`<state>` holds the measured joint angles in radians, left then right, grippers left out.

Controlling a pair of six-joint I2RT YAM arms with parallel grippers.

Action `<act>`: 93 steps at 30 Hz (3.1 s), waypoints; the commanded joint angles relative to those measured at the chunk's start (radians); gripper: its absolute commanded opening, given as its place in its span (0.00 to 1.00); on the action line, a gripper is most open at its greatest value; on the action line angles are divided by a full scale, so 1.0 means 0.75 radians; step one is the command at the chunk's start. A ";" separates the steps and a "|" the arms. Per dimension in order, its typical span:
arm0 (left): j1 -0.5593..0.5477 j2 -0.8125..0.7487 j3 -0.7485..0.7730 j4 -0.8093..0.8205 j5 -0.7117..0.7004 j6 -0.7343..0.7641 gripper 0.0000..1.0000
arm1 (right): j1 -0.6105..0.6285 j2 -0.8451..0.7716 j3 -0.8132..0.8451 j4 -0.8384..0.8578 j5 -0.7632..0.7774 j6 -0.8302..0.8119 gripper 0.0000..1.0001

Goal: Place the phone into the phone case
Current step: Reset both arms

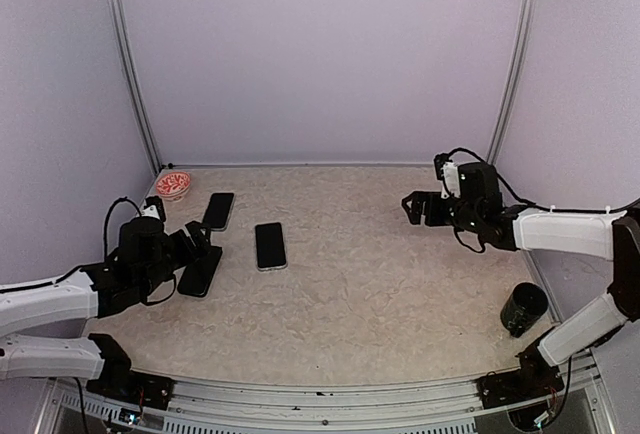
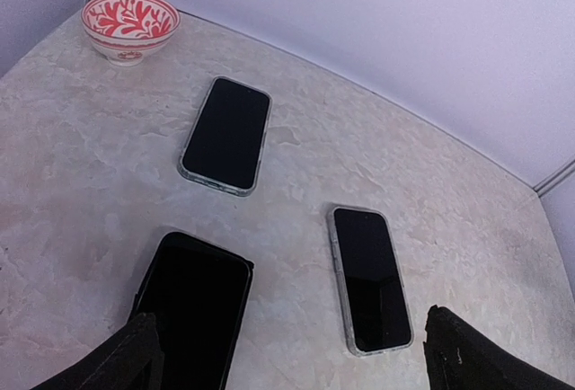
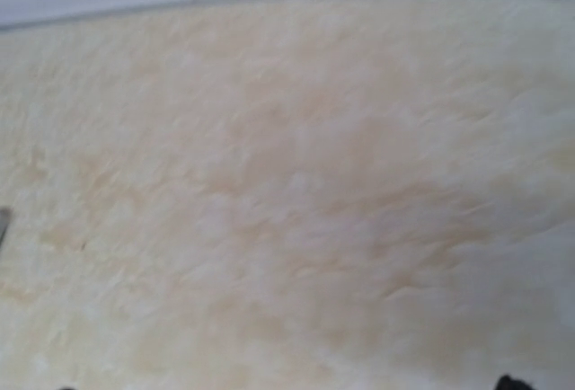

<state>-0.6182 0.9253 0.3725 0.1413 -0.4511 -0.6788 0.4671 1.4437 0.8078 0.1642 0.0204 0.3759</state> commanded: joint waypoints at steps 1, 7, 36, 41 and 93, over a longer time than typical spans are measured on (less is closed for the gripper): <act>0.088 0.075 0.066 0.093 0.028 0.064 0.99 | -0.062 -0.145 -0.105 0.112 -0.025 -0.080 1.00; 0.194 0.110 0.066 0.142 0.050 0.110 0.99 | -0.119 -0.269 -0.201 0.168 0.002 -0.157 1.00; 0.311 0.092 -0.184 0.726 0.048 0.488 0.99 | -0.265 -0.779 -0.677 0.400 0.016 -0.423 1.00; 0.312 -0.013 -0.251 0.775 0.052 0.530 0.99 | -0.265 -0.907 -0.726 0.348 0.100 -0.391 1.00; 0.309 -0.422 -0.389 0.352 -0.982 0.252 0.99 | -0.265 -1.579 -1.024 0.156 0.419 -0.406 1.00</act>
<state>-0.3988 0.6533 0.1112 0.4217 -1.1305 -0.4572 0.2783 0.2638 0.0540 0.2909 0.2989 0.0528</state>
